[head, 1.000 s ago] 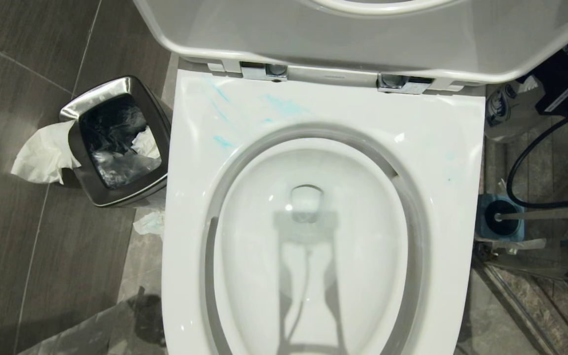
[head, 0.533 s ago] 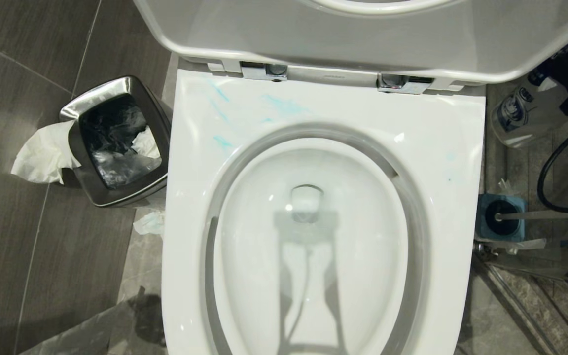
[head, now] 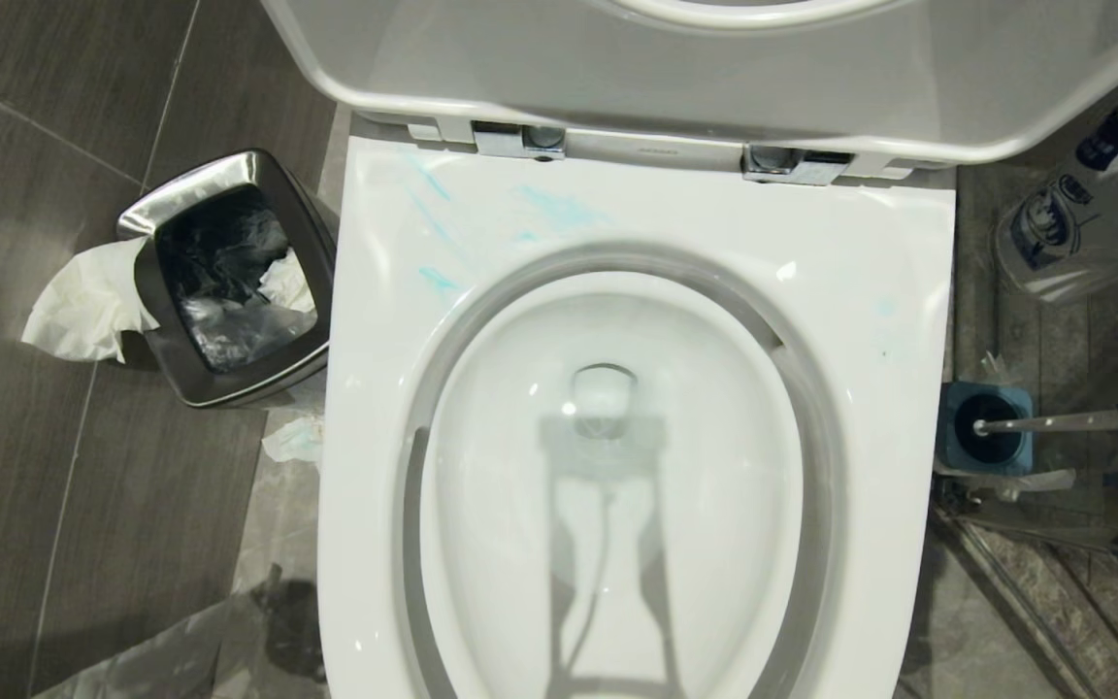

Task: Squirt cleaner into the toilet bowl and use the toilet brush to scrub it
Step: Pour in the cleaning agent

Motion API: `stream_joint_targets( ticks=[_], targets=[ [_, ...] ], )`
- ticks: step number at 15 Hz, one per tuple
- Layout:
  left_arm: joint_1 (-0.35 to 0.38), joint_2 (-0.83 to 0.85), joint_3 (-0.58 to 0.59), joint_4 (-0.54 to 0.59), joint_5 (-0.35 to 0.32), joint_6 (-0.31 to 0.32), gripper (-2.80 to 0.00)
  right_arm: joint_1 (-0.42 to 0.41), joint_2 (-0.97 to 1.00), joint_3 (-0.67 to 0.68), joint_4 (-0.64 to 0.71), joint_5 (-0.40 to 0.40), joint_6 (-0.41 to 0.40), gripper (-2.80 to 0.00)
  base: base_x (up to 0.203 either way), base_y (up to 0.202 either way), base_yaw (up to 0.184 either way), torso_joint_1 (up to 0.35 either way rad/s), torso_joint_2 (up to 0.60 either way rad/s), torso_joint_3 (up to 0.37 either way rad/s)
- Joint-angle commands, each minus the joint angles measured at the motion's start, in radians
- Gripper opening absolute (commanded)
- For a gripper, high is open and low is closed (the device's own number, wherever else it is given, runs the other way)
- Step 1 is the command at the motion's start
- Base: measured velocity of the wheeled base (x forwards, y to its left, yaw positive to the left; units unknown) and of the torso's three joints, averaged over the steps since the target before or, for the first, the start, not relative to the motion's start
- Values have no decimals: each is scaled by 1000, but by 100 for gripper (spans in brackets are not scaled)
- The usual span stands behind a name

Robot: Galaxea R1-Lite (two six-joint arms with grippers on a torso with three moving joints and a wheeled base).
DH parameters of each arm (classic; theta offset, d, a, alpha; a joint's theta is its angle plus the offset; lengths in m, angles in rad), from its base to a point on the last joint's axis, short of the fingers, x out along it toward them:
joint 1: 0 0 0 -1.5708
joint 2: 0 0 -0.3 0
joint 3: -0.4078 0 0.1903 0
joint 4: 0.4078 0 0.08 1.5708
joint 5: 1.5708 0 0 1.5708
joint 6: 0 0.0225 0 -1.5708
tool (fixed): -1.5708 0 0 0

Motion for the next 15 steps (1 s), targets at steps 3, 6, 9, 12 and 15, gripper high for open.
stream_joint_targets(
  ticks=[3, 6, 9, 12, 15],
  targets=[
    [0, 2, 0, 0, 1, -2, -280, 2, -142, 31, 96, 5, -3, -280, 0, 0, 0, -1, -1, 22],
    [0, 2, 0, 0, -1, -2, -280, 3, -196, 65, 110, 12, -3, -280, 0, 0, 0, 5, 1, 161],
    [-1, 2, 0, 0, -1, 0, -280, 3, -261, 74, 188, 14, -2, -280, 0, 0, 0, 3, 4, 189],
    [0, 2, 0, 2, -1, 2, -280, 3, -302, 94, 223, 17, 2, -280, 0, 0, 0, 0, 1, 204],
    [-1, 2, 0, 2, -1, 2, -280, 3, -313, 105, 225, 34, 2, -280, 0, 0, 0, 2, 5, 204]
  ],
)
